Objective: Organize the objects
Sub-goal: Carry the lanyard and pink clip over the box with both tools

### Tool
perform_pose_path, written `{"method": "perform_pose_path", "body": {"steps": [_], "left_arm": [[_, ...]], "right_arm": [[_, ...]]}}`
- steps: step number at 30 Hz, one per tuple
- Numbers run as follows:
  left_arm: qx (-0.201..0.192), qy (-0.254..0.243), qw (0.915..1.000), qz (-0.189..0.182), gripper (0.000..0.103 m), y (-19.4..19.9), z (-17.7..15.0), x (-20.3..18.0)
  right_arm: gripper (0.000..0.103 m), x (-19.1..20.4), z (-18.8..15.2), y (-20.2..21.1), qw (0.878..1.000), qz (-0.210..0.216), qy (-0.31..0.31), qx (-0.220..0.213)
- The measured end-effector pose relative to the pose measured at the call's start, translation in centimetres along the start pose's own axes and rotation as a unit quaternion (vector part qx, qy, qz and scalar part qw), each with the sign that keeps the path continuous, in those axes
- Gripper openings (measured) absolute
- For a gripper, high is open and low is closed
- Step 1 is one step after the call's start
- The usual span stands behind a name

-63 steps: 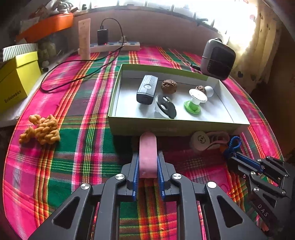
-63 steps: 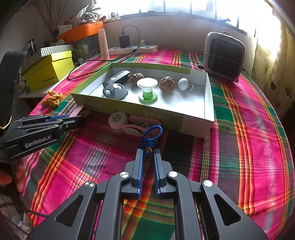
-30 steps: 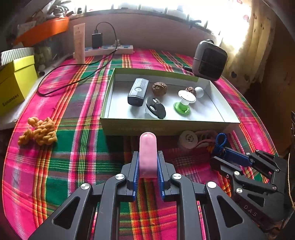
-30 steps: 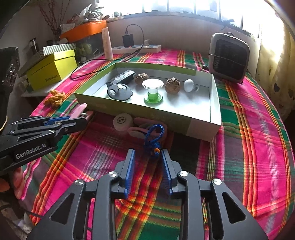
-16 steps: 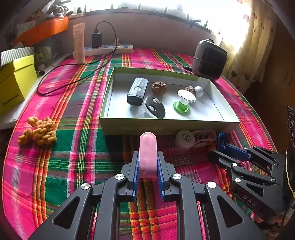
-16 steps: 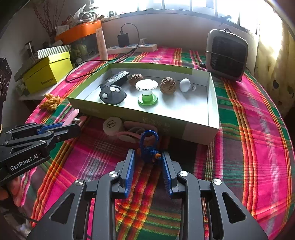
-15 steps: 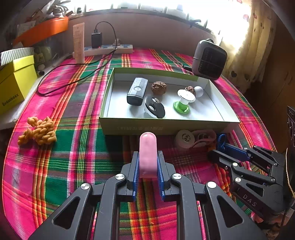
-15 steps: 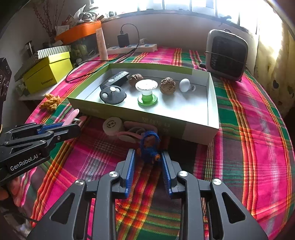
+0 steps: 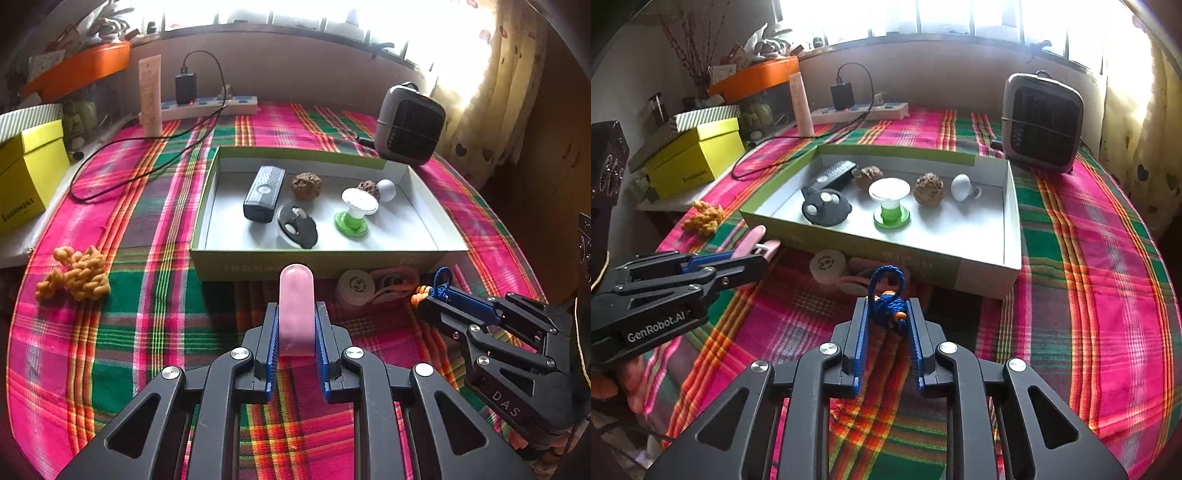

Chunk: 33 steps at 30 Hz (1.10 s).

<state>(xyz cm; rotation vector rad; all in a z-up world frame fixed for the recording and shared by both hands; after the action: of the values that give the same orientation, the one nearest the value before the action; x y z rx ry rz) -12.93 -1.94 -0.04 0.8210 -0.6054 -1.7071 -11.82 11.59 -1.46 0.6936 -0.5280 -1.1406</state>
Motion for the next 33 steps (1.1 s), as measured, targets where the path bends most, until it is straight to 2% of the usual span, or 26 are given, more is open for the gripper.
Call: {"method": "perform_pose_path", "body": {"steps": [14, 33], "left_arm": [[-0.008, -0.009, 0.9996, -0.024, 0.016, -0.2, 2.4, -1.4], [-0.005, -0.005, 0.9994, -0.033, 0.016, -1.8, 4.0, -1.7]], "right_arm": [[0.021, -0.9, 2.2, 0.5, 1.000, 0.005, -0.011, -0.020], [0.021, -2.0, 4.7, -0.5, 0.999, 0.003, -0.020, -0.032]]}}
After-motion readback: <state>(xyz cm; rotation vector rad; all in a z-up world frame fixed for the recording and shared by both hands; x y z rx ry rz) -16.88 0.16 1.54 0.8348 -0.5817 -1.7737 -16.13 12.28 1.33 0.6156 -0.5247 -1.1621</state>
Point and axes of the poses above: each gripper's, at about its wrist camera, not at the fingertips, and y roughly against the way its jaws point, x to its left, z to its top, the point moved 5 cm from there along -y, roughly the way its jaws point, and after that the axes turned 5 degrees about -z, right-handed, at the moved point
